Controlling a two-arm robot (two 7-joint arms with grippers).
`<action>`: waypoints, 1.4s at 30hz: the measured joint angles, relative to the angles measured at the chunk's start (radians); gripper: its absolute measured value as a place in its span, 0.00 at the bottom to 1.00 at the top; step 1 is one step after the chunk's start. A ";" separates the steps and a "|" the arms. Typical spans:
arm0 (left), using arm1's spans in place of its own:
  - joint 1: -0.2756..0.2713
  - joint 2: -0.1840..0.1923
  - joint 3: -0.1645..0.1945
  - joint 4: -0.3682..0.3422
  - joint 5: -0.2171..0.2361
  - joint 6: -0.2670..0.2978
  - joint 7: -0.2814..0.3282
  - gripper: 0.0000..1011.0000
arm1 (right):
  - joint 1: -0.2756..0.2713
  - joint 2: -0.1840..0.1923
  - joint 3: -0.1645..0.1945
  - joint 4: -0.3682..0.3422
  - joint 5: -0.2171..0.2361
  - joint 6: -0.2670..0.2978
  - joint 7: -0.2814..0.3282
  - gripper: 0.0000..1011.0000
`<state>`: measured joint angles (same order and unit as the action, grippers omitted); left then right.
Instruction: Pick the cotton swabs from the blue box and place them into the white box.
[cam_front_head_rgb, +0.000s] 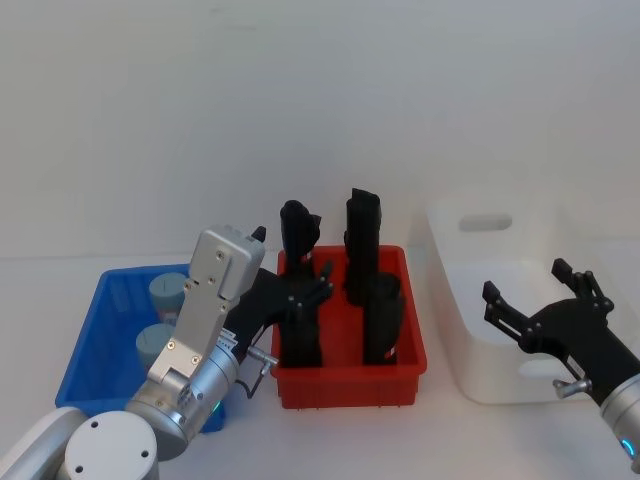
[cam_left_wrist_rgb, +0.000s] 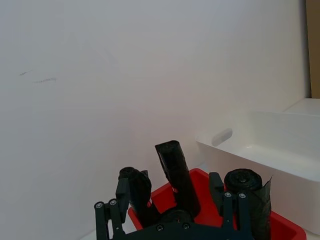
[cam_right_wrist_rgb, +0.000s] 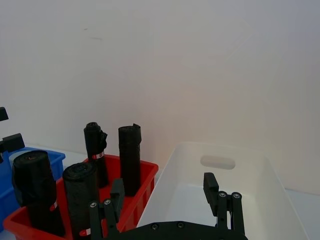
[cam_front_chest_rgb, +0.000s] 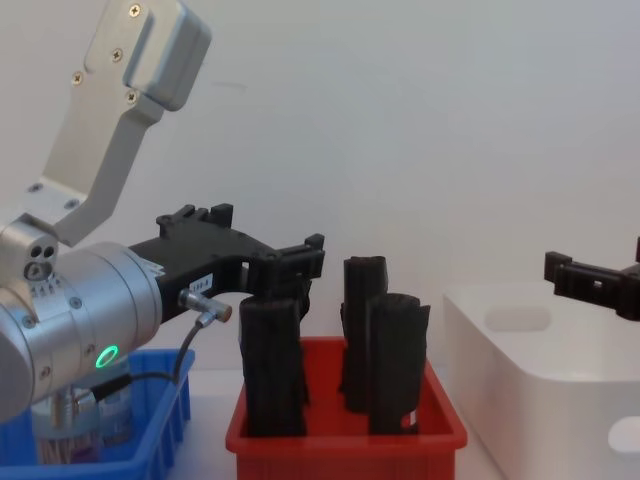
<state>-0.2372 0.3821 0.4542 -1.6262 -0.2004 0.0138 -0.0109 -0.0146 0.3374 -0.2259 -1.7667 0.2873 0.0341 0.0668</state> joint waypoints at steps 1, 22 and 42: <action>0.000 0.000 0.000 0.000 0.000 0.000 0.000 0.99 | 0.000 0.000 0.000 0.000 0.000 0.000 0.000 0.99; 0.000 0.000 0.000 0.000 0.000 0.000 0.000 0.99 | 0.000 0.000 0.000 0.000 0.000 0.000 0.000 0.99; 0.000 0.000 0.000 0.000 0.000 0.000 0.000 0.99 | 0.000 0.000 0.000 0.000 0.000 0.000 0.000 0.99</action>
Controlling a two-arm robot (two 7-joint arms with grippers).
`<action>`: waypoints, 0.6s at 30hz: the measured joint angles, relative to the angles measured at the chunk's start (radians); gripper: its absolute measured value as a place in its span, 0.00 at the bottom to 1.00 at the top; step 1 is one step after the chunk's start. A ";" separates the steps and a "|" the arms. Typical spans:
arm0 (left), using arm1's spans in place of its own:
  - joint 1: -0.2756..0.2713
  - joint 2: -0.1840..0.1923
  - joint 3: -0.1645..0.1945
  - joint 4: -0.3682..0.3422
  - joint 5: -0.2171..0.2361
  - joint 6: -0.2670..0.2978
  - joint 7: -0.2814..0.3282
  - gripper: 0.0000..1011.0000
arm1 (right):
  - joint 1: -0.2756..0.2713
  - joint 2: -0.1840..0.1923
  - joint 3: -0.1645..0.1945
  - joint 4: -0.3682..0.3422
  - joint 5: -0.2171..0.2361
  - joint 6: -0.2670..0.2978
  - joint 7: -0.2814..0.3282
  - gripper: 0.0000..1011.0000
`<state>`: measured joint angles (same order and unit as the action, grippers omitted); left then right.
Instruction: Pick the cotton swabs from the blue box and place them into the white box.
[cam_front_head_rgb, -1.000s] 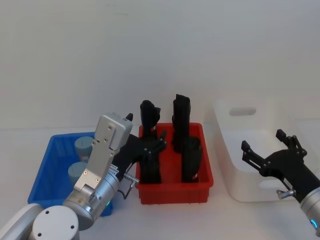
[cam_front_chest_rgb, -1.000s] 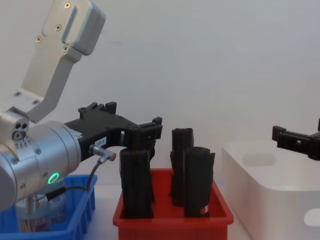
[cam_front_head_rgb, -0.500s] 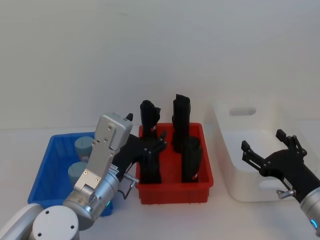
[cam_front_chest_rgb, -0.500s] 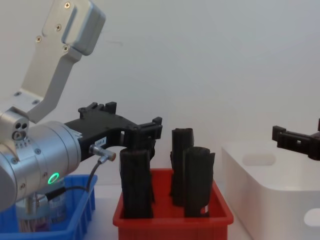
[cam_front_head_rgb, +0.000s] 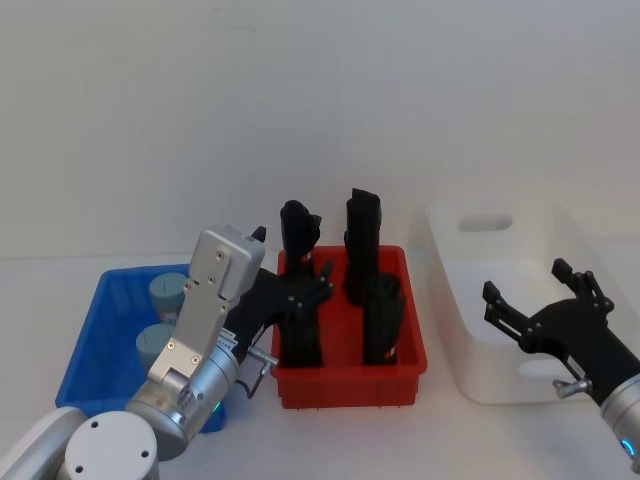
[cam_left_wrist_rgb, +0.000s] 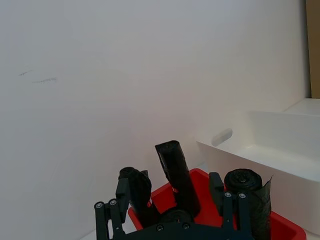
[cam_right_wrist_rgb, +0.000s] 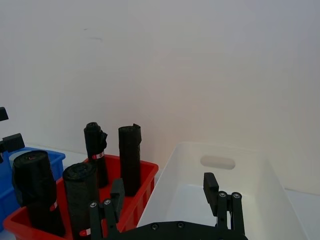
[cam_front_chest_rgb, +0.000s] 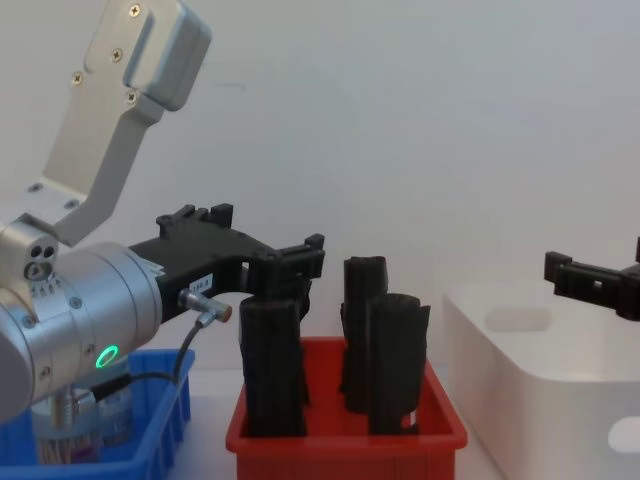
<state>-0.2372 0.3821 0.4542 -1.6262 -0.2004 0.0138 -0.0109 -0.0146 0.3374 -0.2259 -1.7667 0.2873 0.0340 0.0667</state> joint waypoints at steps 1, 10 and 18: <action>0.000 0.000 0.000 0.000 0.000 0.000 0.000 0.99 | 0.000 0.000 0.000 0.000 0.000 0.000 0.000 0.99; 0.000 0.000 0.000 0.000 0.000 0.000 0.000 0.99 | 0.000 0.000 0.000 0.000 0.000 0.000 0.000 0.99; 0.000 0.000 0.000 0.000 0.000 0.000 0.000 0.99 | 0.000 0.000 0.000 0.000 0.000 0.000 0.000 0.99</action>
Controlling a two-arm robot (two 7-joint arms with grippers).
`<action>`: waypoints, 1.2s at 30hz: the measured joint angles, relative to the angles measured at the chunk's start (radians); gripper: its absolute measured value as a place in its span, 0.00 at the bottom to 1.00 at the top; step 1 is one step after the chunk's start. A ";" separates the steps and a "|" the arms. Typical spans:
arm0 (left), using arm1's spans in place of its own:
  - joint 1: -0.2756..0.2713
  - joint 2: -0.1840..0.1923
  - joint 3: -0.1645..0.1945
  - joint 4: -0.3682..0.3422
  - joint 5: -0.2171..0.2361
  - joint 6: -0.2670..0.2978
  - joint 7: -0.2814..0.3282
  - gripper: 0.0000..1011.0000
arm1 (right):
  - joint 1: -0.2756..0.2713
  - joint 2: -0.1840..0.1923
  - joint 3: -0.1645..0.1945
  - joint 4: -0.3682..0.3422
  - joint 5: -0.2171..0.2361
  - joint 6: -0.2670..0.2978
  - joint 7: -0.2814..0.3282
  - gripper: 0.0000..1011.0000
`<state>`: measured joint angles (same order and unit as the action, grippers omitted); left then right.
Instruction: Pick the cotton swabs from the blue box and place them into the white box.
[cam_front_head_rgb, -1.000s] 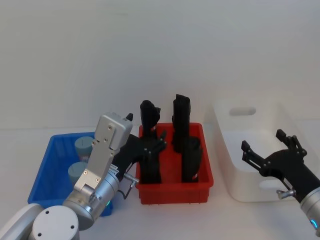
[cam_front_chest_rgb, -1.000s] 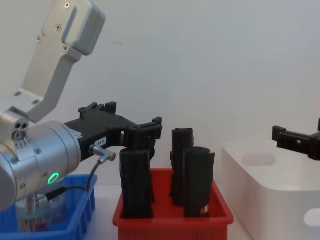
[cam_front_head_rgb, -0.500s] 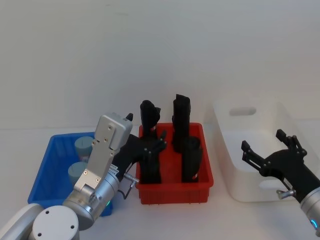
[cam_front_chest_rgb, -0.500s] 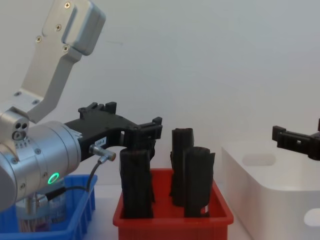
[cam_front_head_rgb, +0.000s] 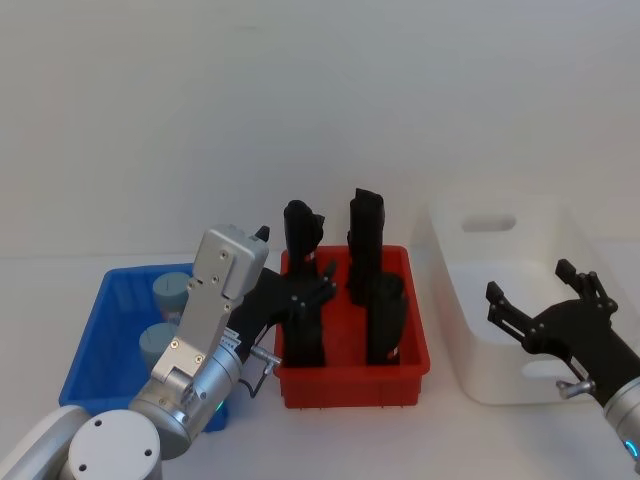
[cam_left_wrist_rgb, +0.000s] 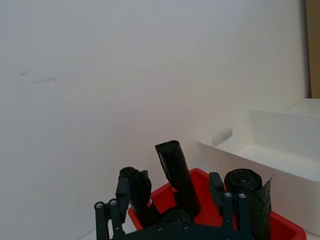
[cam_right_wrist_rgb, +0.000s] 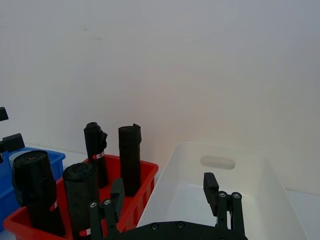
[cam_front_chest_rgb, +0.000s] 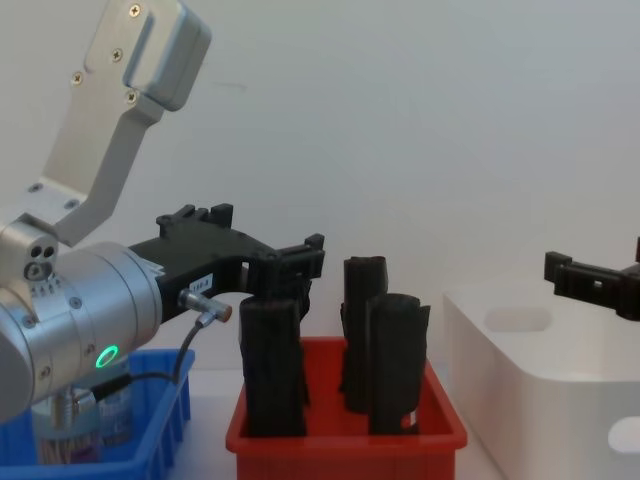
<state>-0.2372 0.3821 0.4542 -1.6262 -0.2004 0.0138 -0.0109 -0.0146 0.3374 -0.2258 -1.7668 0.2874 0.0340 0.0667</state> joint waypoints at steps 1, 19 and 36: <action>0.000 0.000 0.000 0.000 0.000 0.000 0.000 0.99 | 0.000 0.000 0.000 0.000 0.000 0.000 0.000 0.99; 0.000 0.000 0.000 0.000 0.000 0.000 0.000 0.99 | 0.000 0.000 0.000 0.000 0.000 0.000 0.000 0.99; 0.000 0.000 0.000 0.000 0.000 0.000 0.000 0.99 | 0.001 0.000 0.000 0.001 -0.002 0.000 0.003 0.99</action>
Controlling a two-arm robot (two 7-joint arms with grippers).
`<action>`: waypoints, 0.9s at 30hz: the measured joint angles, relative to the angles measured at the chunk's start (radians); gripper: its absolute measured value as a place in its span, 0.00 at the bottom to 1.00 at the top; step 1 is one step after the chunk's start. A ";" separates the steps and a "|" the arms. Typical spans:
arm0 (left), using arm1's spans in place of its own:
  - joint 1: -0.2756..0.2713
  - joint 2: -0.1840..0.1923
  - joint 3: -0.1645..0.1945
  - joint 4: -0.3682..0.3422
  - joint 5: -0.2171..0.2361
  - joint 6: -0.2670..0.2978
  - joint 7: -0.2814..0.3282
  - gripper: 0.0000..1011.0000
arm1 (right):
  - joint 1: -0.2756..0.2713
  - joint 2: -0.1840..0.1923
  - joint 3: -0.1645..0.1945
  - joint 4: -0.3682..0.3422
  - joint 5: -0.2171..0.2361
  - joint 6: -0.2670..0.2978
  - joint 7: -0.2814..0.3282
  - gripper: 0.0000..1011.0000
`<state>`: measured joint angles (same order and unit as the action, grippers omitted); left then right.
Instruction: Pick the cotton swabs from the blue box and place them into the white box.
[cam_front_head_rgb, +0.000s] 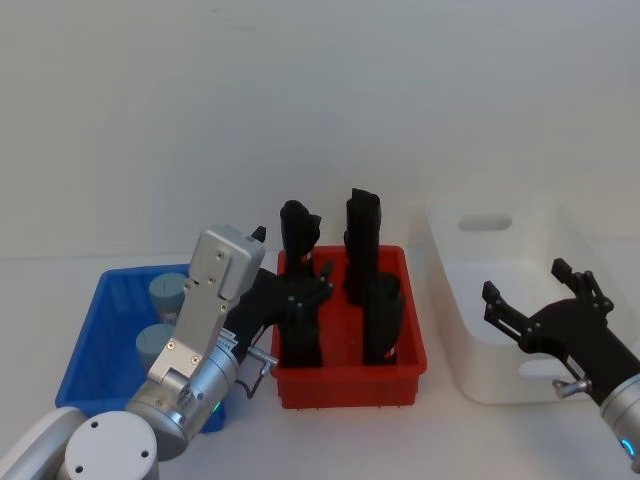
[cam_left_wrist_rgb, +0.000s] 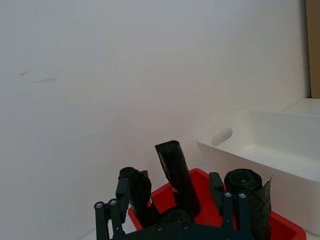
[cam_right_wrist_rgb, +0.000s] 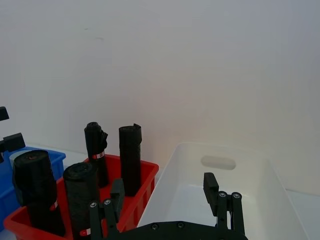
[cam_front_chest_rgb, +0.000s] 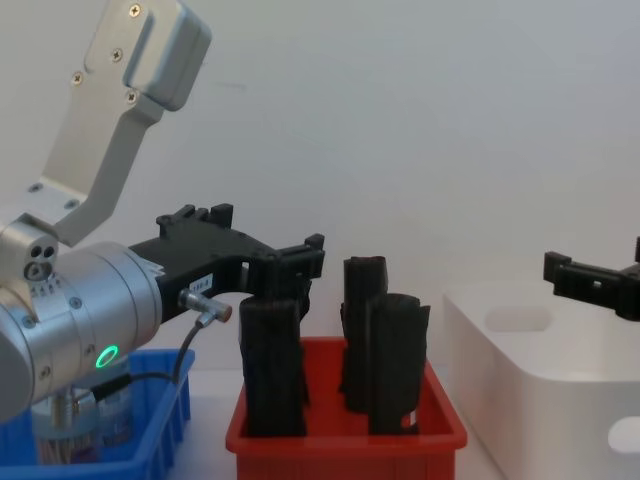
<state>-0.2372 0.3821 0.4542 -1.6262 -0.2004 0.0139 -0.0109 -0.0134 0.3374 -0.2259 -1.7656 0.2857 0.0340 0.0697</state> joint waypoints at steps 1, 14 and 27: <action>0.000 0.000 0.000 0.000 0.000 0.000 0.000 0.99 | 0.001 0.000 0.000 0.001 -0.001 0.000 0.002 0.99; 0.000 0.000 0.000 0.000 0.000 0.000 0.000 0.99 | 0.044 0.007 -0.001 0.036 -0.054 -0.007 0.122 0.99; 0.000 0.000 0.000 0.000 0.000 0.000 0.000 0.99 | 0.123 0.012 -0.007 0.096 -0.113 -0.009 0.330 0.99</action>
<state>-0.2372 0.3821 0.4542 -1.6262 -0.2004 0.0138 -0.0109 0.1094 0.3492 -0.2327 -1.6697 0.1724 0.0252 0.3993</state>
